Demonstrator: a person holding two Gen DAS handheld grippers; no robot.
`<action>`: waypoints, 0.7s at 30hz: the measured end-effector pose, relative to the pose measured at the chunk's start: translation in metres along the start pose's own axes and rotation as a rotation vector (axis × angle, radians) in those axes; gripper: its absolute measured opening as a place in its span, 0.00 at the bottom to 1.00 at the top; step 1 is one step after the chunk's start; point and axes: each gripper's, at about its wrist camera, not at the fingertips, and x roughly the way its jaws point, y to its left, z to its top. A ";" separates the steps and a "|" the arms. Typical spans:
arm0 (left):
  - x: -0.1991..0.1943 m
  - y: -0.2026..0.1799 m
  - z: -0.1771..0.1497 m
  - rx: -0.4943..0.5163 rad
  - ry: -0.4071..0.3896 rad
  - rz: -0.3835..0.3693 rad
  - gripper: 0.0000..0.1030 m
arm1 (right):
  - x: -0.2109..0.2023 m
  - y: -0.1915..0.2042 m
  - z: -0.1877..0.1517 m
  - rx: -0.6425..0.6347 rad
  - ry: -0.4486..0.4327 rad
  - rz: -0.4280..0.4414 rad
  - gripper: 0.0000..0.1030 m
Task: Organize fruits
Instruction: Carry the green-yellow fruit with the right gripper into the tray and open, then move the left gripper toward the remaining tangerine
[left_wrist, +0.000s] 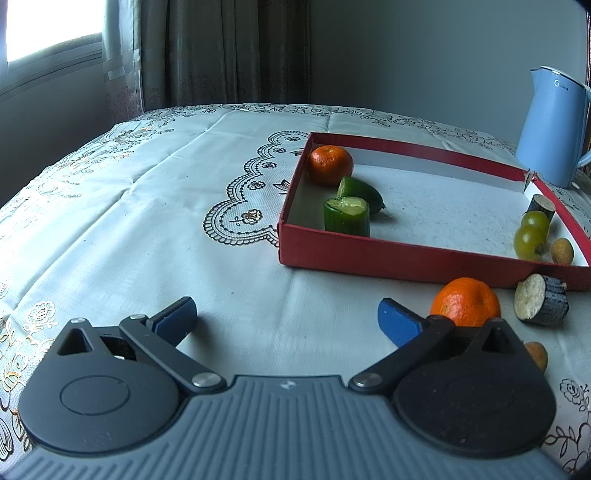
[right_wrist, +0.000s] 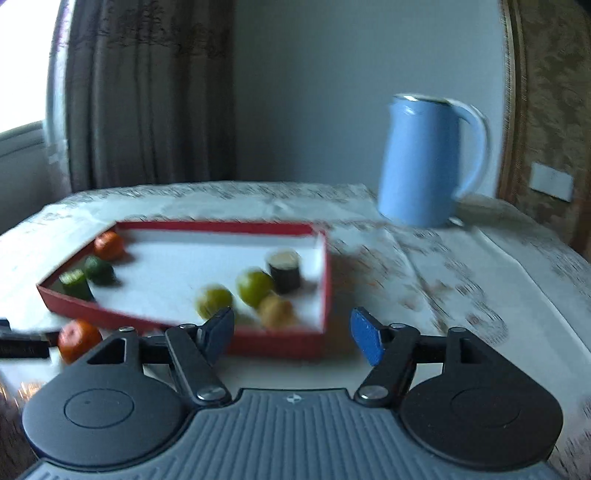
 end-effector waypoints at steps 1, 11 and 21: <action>0.000 0.000 0.000 0.000 0.000 0.000 1.00 | -0.001 -0.003 -0.005 0.001 0.014 -0.013 0.68; -0.002 0.002 -0.001 -0.005 -0.002 -0.007 1.00 | 0.018 -0.017 -0.030 0.037 0.126 -0.040 0.69; -0.012 0.009 -0.005 -0.017 -0.008 -0.031 1.00 | 0.021 -0.015 -0.031 0.028 0.152 -0.022 0.82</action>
